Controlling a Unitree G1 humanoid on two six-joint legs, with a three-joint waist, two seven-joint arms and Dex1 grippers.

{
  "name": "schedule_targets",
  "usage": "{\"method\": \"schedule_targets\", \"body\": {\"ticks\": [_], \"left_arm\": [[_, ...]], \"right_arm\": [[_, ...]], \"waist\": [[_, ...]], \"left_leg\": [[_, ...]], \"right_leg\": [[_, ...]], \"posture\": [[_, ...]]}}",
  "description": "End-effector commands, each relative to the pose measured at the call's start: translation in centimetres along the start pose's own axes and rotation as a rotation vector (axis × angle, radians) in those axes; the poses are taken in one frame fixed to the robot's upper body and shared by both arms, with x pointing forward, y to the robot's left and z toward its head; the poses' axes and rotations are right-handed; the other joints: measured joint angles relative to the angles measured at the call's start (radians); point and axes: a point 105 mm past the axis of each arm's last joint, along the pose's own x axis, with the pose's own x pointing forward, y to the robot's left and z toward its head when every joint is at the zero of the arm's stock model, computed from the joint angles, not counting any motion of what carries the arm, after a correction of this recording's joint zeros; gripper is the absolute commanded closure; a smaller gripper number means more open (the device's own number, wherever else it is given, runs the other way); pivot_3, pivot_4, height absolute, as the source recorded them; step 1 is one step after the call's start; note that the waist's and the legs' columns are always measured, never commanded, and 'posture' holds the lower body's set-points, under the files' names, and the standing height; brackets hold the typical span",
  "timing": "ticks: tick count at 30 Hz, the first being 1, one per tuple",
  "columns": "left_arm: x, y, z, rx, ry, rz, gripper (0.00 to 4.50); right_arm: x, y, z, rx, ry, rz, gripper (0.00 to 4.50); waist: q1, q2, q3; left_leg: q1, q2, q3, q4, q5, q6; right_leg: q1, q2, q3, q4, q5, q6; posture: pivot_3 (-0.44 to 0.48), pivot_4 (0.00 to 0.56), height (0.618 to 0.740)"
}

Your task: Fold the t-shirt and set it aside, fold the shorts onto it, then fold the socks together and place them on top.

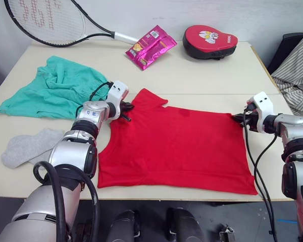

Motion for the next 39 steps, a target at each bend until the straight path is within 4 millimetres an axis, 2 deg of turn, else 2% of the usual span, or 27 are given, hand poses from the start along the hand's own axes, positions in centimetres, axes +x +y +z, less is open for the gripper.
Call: {"method": "schedule_targets", "body": {"ticks": [1,8,12,15,19,22,24,27,30,34,39], "left_arm": [[-1.0,1.2,1.4,-0.001,-0.095,0.026,4.48],[-2.5,2.0,2.7,0.093,-0.169,-0.007,4.48],[-3.7,2.3,3.1,0.148,-0.21,-0.048,4.48],[-4.4,2.2,2.2,0.202,-0.198,-0.087,4.48],[-5.1,1.6,0.0,0.258,-0.154,-0.136,4.48],[-5.4,1.2,-2.2,0.299,-0.093,-0.143,4.48],[-5.5,0.9,-3.1,0.285,-0.085,-0.142,4.48],[-5.9,0.4,-3.6,0.272,-0.084,-0.157,4.48],[-6.6,0.1,-3.6,0.275,-0.084,-0.166,3.76],[-8.4,0.6,-3.1,0.206,-0.107,-0.166,2.55],[-11.8,1.5,-0.2,0.015,-0.159,-0.192,1.02]], "right_arm": [[-1.4,-1.3,1.5,-0.021,-0.098,-0.046,4.5],[-3.4,-1.9,2.5,-0.033,-0.22,-0.049,4.5],[-4.6,-1.7,1.6,-0.042,-0.236,-0.022,4.5],[-5.6,-0.8,0.0,-0.07,-0.222,0.015,4.5],[-6.4,0.6,-1.4,-0.056,-0.227,0.032,4.5],[-6.3,2.3,-3.3,-0.077,-0.178,0.055,4.5],[-6.2,3.5,-4.4,-0.106,-0.14,0.074,4.5],[-6.3,4.0,-5.2,-0.129,-0.112,0.054,4.5],[-7.2,4.1,-5.1,-0.108,-0.117,0.05,3.83],[-8.7,3.8,-4.4,-0.163,-0.126,0.031,2.48],[-9.8,4.1,-2.8,-0.207,-0.108,0.088,0.76]], "waist": [[0.0,0.0,0.0],[0.0,0.0,0.0],[0.003,0.0,0.0],[0.003,0.0,0.0],[0.002,0.0,0.0],[0.001,0.0,0.0],[0.002,0.0,0.0],[0.001,0.0,0.0],[0.002,0.0,-0.001],[0.003,0.0,-0.001],[0.003,0.0,-0.001]], "left_leg": [[0.0,0.0,0.0,0.0,0.0,0.0],[0.0,0.0,0.0,0.0,0.0,0.0],[0.0,0.0,0.0,0.0,0.0,0.0],[0.0,0.0,0.0,0.0,0.0,0.0],[0.0,0.0,0.0,0.0,0.0,0.0],[0.0,0.001,0.0,0.002,0.0,0.0],[0.0,0.002,0.0,0.002,-0.001,-0.001],[0.001,0.002,0.0,0.003,-0.001,-0.001],[0.002,0.002,0.0,0.003,-0.001,-0.001],[0.001,0.002,0.0,0.003,-0.002,-0.001],[0.001,0.003,-0.001,0.004,-0.002,-0.001]], "right_leg": [[0.0,0.0,0.0,0.0,0.0,0.0],[0.0,0.0,0.0,0.0,0.0,0.0],[0.0,0.0,0.0,0.0,0.0,0.0],[0.0,0.0,0.0,-0.001,0.0,0.0],[0.0,0.0,0.0,0.0,0.0,0.0],[0.0,-0.001,0.001,0.001,0.0,0.0],[0.0,-0.001,0.001,0.002,0.0,0.0],[0.0,-0.002,0.001,0.003,0.0,0.0],[0.0,-0.002,0.002,0.004,0.0,0.0],[0.0,-0.002,0.002,0.003,0.0,0.0],[0.0,-0.002,0.003,0.004,0.0,0.0]], "posture": [[0.0,0.15,0.74],[0.0,0.15,0.74],[0.0,0.15,0.74],[0.0,0.15,0.74],[0.0,0.15,0.74],[0.0,0.15,0.74],[0.0,0.15,0.74],[0.0,0.15,0.74],[0.0,0.15,0.74],[0.0,0.15,0.74],[0.0,0.15,0.74]]}}
